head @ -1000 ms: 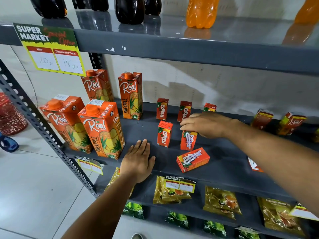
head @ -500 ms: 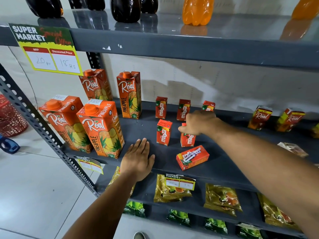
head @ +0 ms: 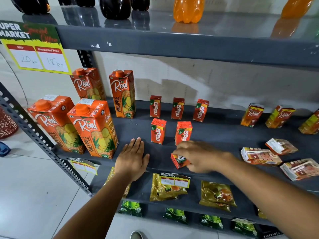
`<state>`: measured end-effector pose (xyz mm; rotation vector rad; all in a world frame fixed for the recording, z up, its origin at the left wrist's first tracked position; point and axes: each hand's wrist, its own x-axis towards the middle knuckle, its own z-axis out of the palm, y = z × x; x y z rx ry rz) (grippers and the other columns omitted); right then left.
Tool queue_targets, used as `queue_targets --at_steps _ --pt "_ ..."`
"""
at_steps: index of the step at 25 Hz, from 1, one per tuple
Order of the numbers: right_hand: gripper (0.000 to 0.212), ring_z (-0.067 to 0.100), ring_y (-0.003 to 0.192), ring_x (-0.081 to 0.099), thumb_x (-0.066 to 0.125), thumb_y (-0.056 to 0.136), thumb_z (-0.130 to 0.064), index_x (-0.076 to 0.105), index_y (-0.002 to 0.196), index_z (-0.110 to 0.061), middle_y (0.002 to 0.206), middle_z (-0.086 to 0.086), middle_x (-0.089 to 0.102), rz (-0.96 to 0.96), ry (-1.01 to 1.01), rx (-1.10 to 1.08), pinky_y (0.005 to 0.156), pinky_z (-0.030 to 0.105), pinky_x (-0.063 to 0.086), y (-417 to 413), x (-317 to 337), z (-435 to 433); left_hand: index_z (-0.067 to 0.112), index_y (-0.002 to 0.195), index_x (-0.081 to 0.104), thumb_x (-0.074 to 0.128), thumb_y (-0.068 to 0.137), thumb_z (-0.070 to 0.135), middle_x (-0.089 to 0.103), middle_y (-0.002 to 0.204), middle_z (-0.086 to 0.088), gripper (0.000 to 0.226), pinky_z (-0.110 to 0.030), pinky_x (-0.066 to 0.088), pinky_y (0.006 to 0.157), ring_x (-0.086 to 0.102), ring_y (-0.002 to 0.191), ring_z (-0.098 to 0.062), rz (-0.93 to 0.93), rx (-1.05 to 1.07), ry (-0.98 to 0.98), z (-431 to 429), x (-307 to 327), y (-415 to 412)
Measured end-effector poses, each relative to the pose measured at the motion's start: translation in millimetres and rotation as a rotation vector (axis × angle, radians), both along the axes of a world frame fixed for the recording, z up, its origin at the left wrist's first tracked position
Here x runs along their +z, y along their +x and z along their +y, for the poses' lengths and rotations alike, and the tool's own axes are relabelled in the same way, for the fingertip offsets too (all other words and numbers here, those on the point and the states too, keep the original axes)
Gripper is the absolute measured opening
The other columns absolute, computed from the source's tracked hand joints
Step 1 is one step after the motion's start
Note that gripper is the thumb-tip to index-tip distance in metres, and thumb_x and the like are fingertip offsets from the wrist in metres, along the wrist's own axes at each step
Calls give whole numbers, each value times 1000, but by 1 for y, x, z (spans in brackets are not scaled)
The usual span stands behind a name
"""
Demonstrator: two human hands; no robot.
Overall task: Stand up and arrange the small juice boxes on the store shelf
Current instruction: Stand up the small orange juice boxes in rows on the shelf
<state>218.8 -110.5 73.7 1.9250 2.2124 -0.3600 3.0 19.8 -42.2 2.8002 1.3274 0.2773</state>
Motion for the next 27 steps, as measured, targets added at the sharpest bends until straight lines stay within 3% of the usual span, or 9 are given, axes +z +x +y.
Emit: queue_targets --at_steps 3,8,10,13,15,17,21,24,27 --pt "71 26 139 33 55 92 -8 21 151 -27 156 -2 27 -45 9 -44 109 41 37 -2 -19 4 7 146 28 9 89 52 25 156 -10 75 -37 12 115 18 144 -25 7 -1 5 1 0 1" --pt "70 22 132 43 67 84 -30 34 146 -28 146 -1 44 1 208 -140 104 41 40 8 -23 -2 7 145 29 10 89 53 25 156 -9 75 -39 14 115 18 144 -25 5 -1 -7 3 -1 1" --pt "66 18 119 51 72 77 -42 45 136 -28 132 -3 51 177 462 -345 90 37 48 16 -31 -15 7 146 28 8 88 53 25 156 -9 77 -39 13 116 18 144 -25 10 6 -12 3 -3 1" --pt "61 9 98 53 81 70 -37 54 122 -22 113 -3 53 568 860 -758 78 22 48 22 -39 -13 7 146 27 6 87 54 23 157 -9 78 -40 13 116 16 145 -25 9 14 -11 3 -3 2" --pt "61 6 97 49 83 69 -28 54 122 -16 115 0 52 718 998 -950 75 7 38 25 -39 0 8 147 25 4 86 54 21 157 -8 79 -38 12 116 14 145 -24 14 10 -12 4 -2 2" --pt "62 8 97 50 83 69 -25 52 121 -13 118 5 53 776 1048 -1063 74 8 37 25 -46 10 9 148 22 1 85 55 18 158 -7 81 -37 10 116 12 146 -23 27 6 -19 4 -1 1" --pt "70 22 108 56 83 69 -32 47 126 -13 120 9 50 795 988 -1140 80 29 49 21 -74 15 9 148 20 0 84 56 17 158 -8 82 -37 9 116 11 146 -23 26 12 -33 4 0 -3" --pt "86 16 116 48 81 69 -45 37 137 -16 127 4 42 892 925 -1106 91 32 47 25 -76 6 8 148 20 1 85 56 17 158 -8 82 -37 9 117 10 146 -23 24 8 -43 3 0 -3" --pt "65 16 115 47 69 77 -32 41 134 -18 125 6 44 1035 1051 -931 92 33 46 44 -53 -9 8 148 22 3 86 56 19 158 -9 81 -38 11 117 12 145 -24 9 10 -45 3 -2 -3"
